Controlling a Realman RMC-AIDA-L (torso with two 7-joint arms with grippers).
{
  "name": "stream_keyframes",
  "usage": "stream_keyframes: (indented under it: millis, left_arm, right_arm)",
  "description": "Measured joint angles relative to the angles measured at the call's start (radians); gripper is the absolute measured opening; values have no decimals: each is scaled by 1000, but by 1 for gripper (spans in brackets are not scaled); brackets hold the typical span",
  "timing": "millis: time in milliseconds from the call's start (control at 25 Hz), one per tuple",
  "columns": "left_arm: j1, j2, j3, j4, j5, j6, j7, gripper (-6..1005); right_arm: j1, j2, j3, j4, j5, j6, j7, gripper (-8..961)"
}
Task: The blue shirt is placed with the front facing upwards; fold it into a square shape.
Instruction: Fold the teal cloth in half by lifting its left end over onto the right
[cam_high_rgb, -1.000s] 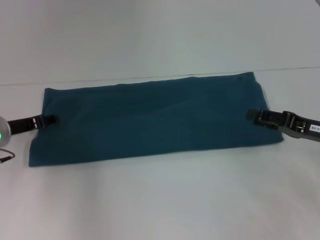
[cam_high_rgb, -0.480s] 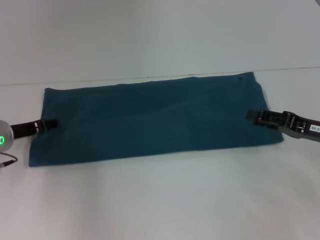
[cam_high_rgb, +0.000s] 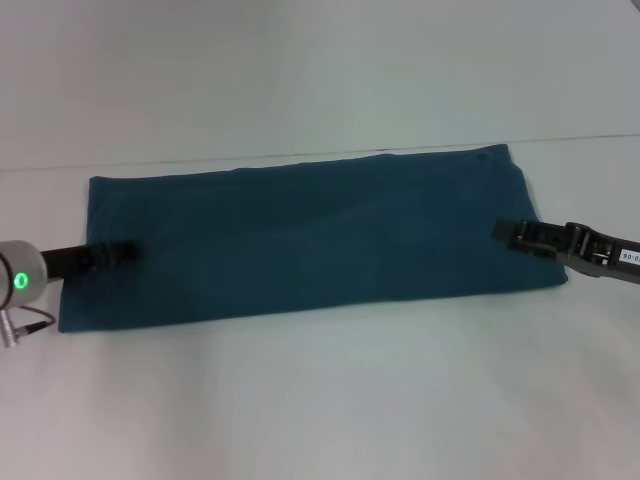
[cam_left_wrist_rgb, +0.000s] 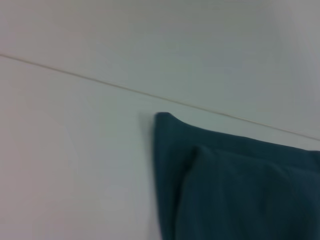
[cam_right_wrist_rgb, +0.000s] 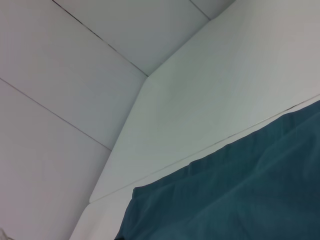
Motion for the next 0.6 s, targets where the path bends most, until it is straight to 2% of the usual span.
stream_keyframes:
  millis: [80, 280, 480, 560, 600]
  left_arm:
    - [-7, -10, 0, 5, -1, 24, 0, 823]
    - [-12, -18, -16, 32, -21, 104, 0, 823]
    - [41, -44, -21, 149, -96, 163, 1, 823]
    - [47, -45, -21, 157, -102, 166, 0, 823]
    - [46, -37, -21, 145, -106, 172, -1, 823]
  right_arm:
    - [0, 0, 0, 0, 0, 0, 0, 537]
    - [0, -1, 0, 0, 0, 0, 0, 537]
    - [-4, -1, 0, 0, 2, 0, 0, 537]
    - [-7, -2, 0, 0, 4, 0, 0, 536]
    - [-8, -2, 0, 0, 5, 0, -1, 536]
